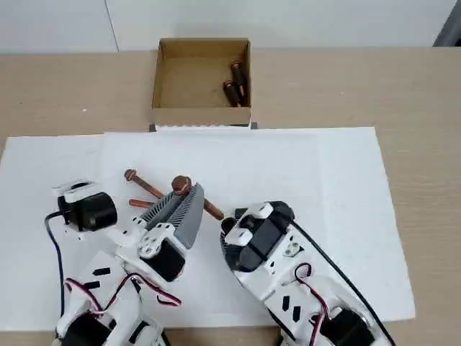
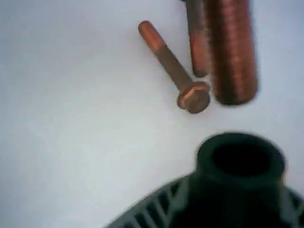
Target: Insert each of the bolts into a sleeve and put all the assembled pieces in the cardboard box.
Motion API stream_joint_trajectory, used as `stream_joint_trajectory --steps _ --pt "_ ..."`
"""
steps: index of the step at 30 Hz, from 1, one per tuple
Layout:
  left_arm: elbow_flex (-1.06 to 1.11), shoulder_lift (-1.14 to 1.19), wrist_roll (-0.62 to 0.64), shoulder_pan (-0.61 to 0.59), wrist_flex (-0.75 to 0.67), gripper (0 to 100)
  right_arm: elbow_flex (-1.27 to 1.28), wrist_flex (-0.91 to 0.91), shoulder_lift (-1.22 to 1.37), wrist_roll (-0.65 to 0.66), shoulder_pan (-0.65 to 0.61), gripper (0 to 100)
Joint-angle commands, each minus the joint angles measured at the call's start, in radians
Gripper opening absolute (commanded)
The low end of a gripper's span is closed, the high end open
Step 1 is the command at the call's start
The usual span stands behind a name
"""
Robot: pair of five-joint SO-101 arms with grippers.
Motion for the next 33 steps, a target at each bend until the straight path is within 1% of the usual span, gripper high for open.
stream_joint_trajectory --steps 1,8,16,19,22,29,33 --pt "-0.007 -0.009 0.002 0.015 -0.028 0 -0.006 -0.025 -0.007 0.060 -0.007 0.3" --pt "-0.007 -0.009 0.000 0.035 -0.026 0 -0.005 -0.025 -0.007 0.104 -0.007 0.3" --pt "-0.007 -0.009 0.000 0.038 0.052 0 -0.006 -0.030 -0.007 0.118 -0.005 0.3" --pt "-0.007 -0.009 0.000 0.077 0.077 0 -0.006 -0.064 -0.007 0.120 -0.002 0.3" --pt "-0.007 -0.009 -0.018 0.100 0.074 0 -0.005 -0.073 -0.004 0.120 -0.002 0.3" --pt "0.022 -0.009 -0.029 0.101 0.071 0 -0.005 -0.073 -0.005 0.120 -0.002 0.3" --pt "0.042 -0.009 -0.031 0.094 0.023 0 -0.005 -0.067 -0.005 0.120 -0.002 0.3"
